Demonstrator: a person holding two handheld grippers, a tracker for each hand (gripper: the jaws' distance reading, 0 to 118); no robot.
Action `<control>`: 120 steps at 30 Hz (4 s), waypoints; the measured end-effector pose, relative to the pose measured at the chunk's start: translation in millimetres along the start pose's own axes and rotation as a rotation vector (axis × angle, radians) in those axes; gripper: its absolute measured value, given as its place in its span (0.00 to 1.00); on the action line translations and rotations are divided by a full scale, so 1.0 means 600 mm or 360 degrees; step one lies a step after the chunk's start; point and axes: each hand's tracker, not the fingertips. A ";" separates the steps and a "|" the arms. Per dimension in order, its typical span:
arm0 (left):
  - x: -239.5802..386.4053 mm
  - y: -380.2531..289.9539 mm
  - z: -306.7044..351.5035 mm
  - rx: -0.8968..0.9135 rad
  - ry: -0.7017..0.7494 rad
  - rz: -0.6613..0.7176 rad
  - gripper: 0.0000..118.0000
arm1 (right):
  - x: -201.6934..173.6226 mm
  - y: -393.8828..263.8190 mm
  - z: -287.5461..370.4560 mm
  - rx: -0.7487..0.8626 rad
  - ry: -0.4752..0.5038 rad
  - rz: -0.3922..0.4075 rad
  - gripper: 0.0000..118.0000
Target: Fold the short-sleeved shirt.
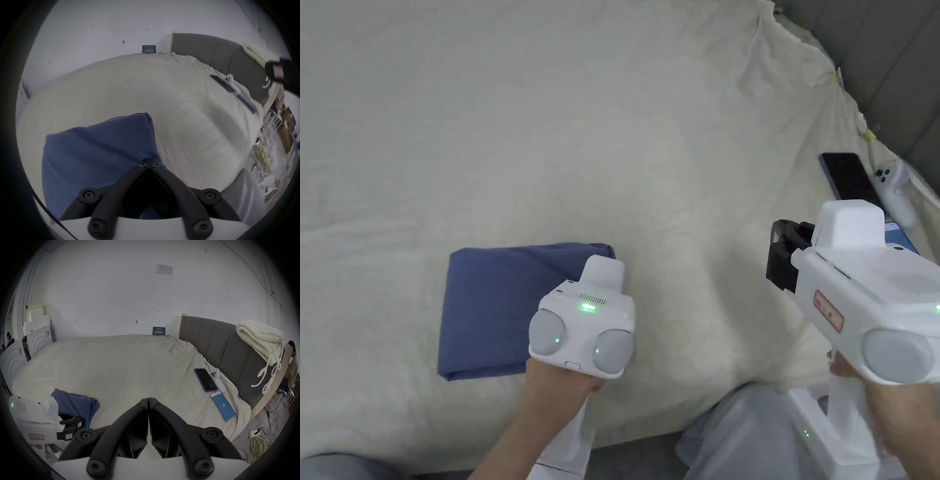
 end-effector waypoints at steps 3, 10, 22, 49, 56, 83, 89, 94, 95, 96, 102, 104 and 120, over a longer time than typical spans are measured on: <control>0.027 -0.005 -0.010 0.0040 0.0100 -0.0072 0.00 | 0.006 -0.001 0.004 -0.0009 -0.0011 0.0002 0.00; 0.000 0.039 0.030 0.0018 -0.0320 0.0271 0.00 | 0.000 0.011 0.006 0.0011 -0.0010 -0.0016 0.00; -0.266 0.073 0.209 0.0680 0.0278 0.0384 0.00 | -0.095 0.075 0.023 0.0213 0.0119 0.0024 0.00; -0.334 -0.055 0.273 0.0668 0.0484 0.0543 0.00 | -0.435 -0.149 -0.153 -0.0232 0.0394 0.0037 0.00; -0.362 -0.036 0.255 0.0524 0.0173 0.0693 0.45 | -0.432 -0.150 -0.160 -0.0237 0.0403 0.0042 0.00; -0.518 -0.086 -0.019 -0.0403 -0.1453 0.1390 0.99 | -0.407 -0.133 -0.165 -0.0339 0.0515 -0.0086 0.00; -0.492 -0.065 -0.043 -0.0534 -0.1272 0.1168 0.52 | -0.405 -0.131 -0.167 -0.0352 0.0523 -0.0088 0.00; -0.490 -0.076 -0.041 -0.0504 -0.1281 0.1208 0.20 | -0.403 -0.131 -0.170 -0.0364 0.0533 -0.0099 0.00; -0.484 -0.072 -0.036 -0.0480 -0.1248 0.1163 0.19 | -0.403 -0.131 -0.170 -0.0365 0.0535 -0.0097 0.00; -0.485 -0.068 -0.035 -0.0493 -0.1205 0.1158 0.18 | -0.403 -0.130 -0.171 -0.0368 0.0537 -0.0091 0.00; -0.452 -0.009 0.003 -0.0651 -0.0853 0.1108 0.15 | -0.376 -0.085 -0.155 -0.0379 0.0616 -0.0200 0.00; -0.441 0.011 0.015 -0.0685 -0.0788 0.1068 0.15 | -0.356 -0.049 -0.122 -0.0208 0.0610 -0.0171 0.00; -0.681 0.051 0.227 -0.0691 0.0159 0.0746 0.14 | -0.162 0.121 -0.029 0.0287 0.0315 -0.0012 0.00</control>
